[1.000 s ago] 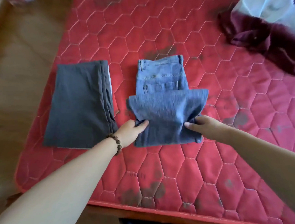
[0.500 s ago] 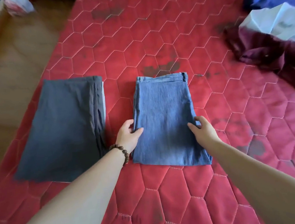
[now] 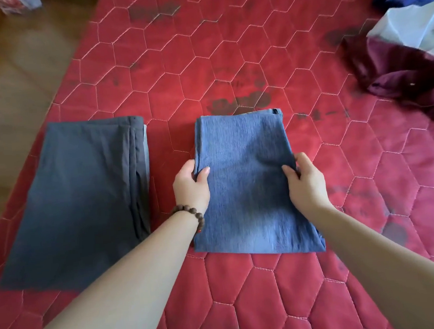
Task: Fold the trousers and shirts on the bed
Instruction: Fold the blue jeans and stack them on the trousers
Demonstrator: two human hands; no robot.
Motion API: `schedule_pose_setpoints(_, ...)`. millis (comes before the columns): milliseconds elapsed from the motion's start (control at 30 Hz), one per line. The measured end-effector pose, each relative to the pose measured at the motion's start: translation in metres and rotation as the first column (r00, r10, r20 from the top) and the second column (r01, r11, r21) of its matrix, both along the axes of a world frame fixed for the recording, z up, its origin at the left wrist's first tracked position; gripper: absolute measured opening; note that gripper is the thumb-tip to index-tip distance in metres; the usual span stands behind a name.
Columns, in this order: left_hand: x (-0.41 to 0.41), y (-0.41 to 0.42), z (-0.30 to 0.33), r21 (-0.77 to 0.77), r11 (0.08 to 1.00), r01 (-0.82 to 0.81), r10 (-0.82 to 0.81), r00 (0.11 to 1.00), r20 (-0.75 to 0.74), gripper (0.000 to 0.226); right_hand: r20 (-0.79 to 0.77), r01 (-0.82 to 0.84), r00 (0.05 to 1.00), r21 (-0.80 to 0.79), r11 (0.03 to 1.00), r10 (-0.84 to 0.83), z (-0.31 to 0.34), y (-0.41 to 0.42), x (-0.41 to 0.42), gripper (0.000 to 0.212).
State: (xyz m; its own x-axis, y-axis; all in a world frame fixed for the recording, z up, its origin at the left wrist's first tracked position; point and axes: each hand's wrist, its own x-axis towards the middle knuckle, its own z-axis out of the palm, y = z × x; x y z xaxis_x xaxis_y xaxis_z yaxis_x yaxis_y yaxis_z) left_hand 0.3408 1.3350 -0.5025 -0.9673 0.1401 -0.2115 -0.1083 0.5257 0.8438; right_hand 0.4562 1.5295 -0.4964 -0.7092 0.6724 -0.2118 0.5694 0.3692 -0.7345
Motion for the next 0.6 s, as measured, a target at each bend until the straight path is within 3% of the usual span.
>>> schedule_pose_setpoints(167, 0.005, 0.001, 0.001, -0.299, 0.954, -0.006, -0.012, 0.998, -0.057, 0.023, 0.182, 0.064, 0.98, 0.065, 0.996, -0.075, -0.002, -0.009, -0.008, 0.019)
schedule_pose_setpoints(233, 0.011, 0.002, 0.004, -0.445, 0.895, -0.024, -0.123, 0.947, -0.298, 0.033, 0.092, 0.037, 0.993, 0.319, 0.947, -0.07, 0.003, -0.018, -0.009, 0.029)
schedule_pose_setpoints(300, 0.019, 0.007, 0.003, -0.552, 0.826, 0.115, -0.412, 0.791, -0.452, 0.039, 0.003, -0.134, 0.987, 0.569, 0.812, 0.161, 0.003, -0.032, -0.012, 0.037)
schedule_pose_setpoints(367, 0.031, 0.012, -0.008, -0.664, 0.672, 0.328, -0.679, 0.63, -0.377, 0.05, 0.142, -0.402, 0.896, 0.659, 0.636, 0.42, -0.009, -0.046, -0.013, 0.045)
schedule_pose_setpoints(433, 0.04, 0.013, -0.025, -0.743, 0.526, 0.414, -0.786, 0.57, -0.239, 0.057, 0.341, -0.592, 0.795, 0.613, 0.523, 0.501, -0.027, -0.051, -0.011, 0.053)
schedule_pose_setpoints(500, 0.041, 0.01, -0.039, -0.76, 0.498, 0.417, -0.778, 0.602, -0.18, 0.062, 0.424, -0.639, 0.768, 0.561, 0.526, 0.479, -0.044, -0.043, -0.01, 0.061)
schedule_pose_setpoints(600, 0.036, 0.01, -0.05, -0.745, 0.539, 0.393, -0.734, 0.653, -0.187, 0.067, 0.434, -0.586, 0.81, 0.56, 0.586, 0.395, -0.058, -0.031, -0.011, 0.07)
